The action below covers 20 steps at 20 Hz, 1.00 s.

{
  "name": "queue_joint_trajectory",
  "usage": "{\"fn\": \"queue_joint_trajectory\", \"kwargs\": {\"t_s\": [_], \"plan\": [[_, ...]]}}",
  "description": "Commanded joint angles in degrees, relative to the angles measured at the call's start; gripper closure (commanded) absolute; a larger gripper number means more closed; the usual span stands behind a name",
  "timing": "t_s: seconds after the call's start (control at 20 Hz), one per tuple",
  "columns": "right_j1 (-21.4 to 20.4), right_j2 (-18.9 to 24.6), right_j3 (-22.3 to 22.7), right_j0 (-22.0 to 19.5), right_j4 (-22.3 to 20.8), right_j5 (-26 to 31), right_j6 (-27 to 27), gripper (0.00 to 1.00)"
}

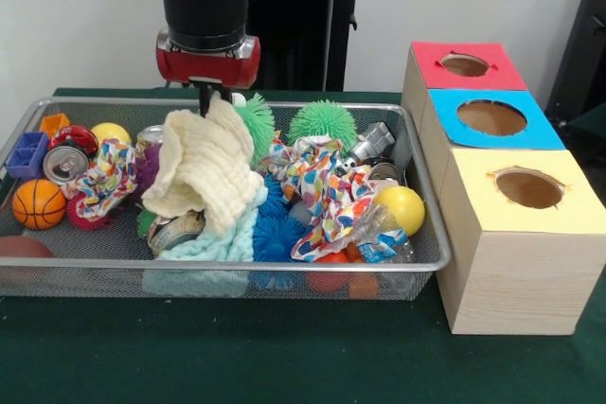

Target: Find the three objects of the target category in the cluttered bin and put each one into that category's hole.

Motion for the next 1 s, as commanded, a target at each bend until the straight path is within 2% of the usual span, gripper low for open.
{"fn": "queue_joint_trajectory", "kwargs": {"t_s": [0.05, 0.3, 0.5, 0.55, 0.85, 1.0], "plan": [[-1.51, -1.45, 2.80, 1.79, 3.10, 2.67, 11.53, 1.00], [-3.84, -3.12, 1.58, 3.80, 3.97, 6.30, 11.12, 1.00], [-3.44, -2.04, 2.39, 2.46, 4.07, 3.30, 8.74, 1.00], [-3.29, -1.99, 2.68, 2.23, 4.22, 2.63, 8.43, 0.00], [-3.03, -2.20, 3.30, 2.15, 4.11, 1.25, 8.20, 0.00], [-2.50, -3.02, 1.23, 3.30, 2.99, 0.21, 8.23, 0.00]]}}
